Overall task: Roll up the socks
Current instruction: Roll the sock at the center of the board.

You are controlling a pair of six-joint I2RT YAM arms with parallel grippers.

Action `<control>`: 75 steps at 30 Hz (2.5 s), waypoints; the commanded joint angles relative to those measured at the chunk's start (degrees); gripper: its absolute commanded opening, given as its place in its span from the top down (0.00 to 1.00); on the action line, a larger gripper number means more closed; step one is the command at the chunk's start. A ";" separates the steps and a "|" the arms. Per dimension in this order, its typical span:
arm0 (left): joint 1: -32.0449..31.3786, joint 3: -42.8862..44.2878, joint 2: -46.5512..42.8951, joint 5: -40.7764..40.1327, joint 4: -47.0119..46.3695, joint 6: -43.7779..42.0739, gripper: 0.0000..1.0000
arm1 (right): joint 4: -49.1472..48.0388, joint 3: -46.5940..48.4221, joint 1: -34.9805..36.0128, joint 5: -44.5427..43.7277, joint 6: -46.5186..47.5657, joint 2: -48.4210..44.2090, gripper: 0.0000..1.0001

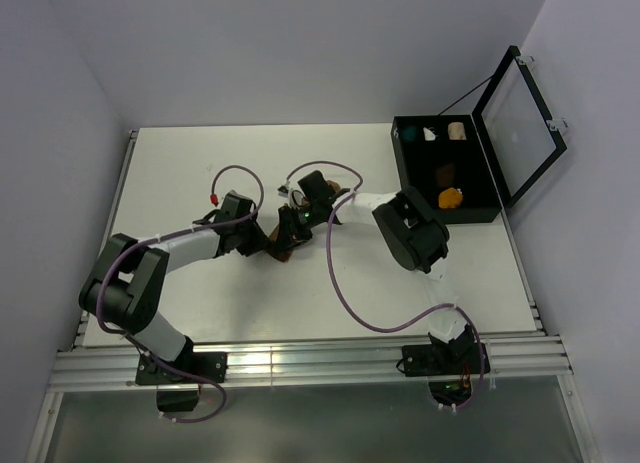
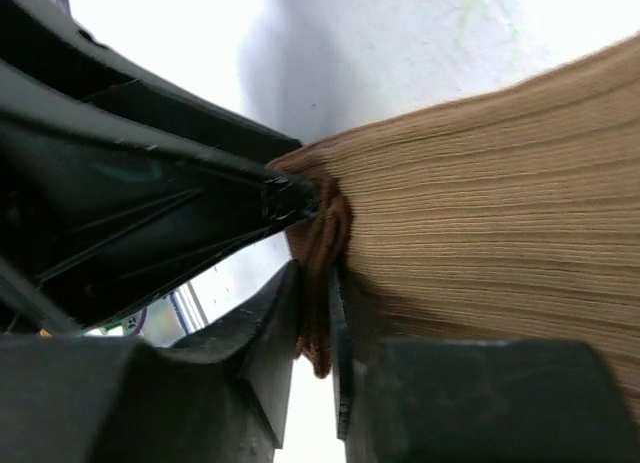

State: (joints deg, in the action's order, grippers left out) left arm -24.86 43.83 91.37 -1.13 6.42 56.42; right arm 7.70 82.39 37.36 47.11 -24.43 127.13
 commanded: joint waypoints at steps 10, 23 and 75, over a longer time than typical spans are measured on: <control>-0.19 -0.68 4.43 -2.13 6.59 -2.11 0.69 | -2.25 -4.95 1.13 -12.73 1.66 -12.95 0.66; -0.27 -0.33 4.25 -1.69 6.50 -2.72 0.70 | -12.26 -12.51 4.29 -15.66 -0.36 -19.39 0.70; -0.27 1.25 4.43 -1.51 7.47 -4.48 0.70 | -23.09 -21.84 18.09 -52.91 32.07 -18.59 0.56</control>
State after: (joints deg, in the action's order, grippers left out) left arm -24.95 46.11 93.25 -0.89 7.53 54.65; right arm -13.67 57.52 54.94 -3.38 5.67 106.94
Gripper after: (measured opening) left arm 0.300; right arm 0.436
